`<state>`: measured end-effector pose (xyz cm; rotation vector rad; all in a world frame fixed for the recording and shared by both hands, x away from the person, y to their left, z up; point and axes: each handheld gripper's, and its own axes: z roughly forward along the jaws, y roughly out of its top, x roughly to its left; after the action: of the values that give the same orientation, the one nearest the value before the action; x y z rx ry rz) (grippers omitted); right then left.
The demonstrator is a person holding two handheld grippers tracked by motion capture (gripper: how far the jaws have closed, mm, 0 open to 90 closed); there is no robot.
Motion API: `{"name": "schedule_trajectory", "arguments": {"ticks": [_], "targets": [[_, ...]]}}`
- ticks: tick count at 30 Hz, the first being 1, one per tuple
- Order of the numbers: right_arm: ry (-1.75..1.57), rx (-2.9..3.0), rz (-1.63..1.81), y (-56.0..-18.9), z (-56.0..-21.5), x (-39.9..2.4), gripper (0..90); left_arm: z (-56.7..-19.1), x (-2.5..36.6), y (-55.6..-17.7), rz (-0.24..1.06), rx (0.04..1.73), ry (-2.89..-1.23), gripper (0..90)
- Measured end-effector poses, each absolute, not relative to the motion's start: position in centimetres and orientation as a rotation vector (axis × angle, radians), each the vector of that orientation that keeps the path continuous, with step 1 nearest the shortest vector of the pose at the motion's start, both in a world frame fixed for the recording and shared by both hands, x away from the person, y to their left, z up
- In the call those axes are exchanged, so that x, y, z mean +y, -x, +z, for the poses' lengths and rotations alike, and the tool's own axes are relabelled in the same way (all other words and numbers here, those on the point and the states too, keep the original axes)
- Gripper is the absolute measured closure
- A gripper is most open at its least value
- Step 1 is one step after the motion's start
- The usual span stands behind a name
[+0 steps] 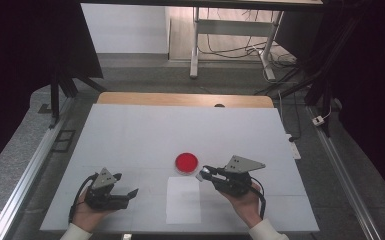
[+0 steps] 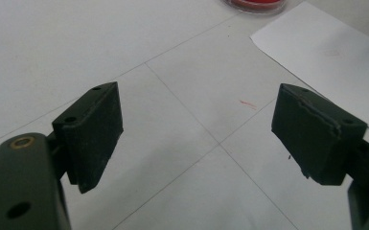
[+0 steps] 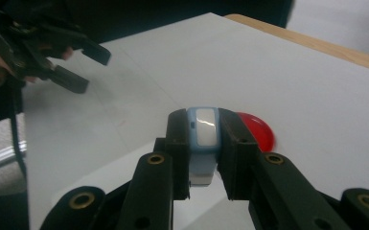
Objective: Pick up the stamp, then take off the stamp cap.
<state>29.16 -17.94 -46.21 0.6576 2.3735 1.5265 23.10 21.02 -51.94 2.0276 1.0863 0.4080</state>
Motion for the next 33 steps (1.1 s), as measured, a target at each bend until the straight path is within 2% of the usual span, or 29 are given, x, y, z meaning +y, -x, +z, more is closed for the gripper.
{"name": "schedule_trajectory", "arguments": {"ticks": [13,33], "targets": [[-0.623,2.379,1.596,-28.5,-46.0,-16.7,74.8,-51.9,20.8,-23.1,0.411,1.079,-2.035,18.2],[-0.650,2.357,1.606,-28.8,-46.1,-17.1,74.7,-51.4,19.7,-23.2,0.430,1.043,-2.014,18.3]]}}
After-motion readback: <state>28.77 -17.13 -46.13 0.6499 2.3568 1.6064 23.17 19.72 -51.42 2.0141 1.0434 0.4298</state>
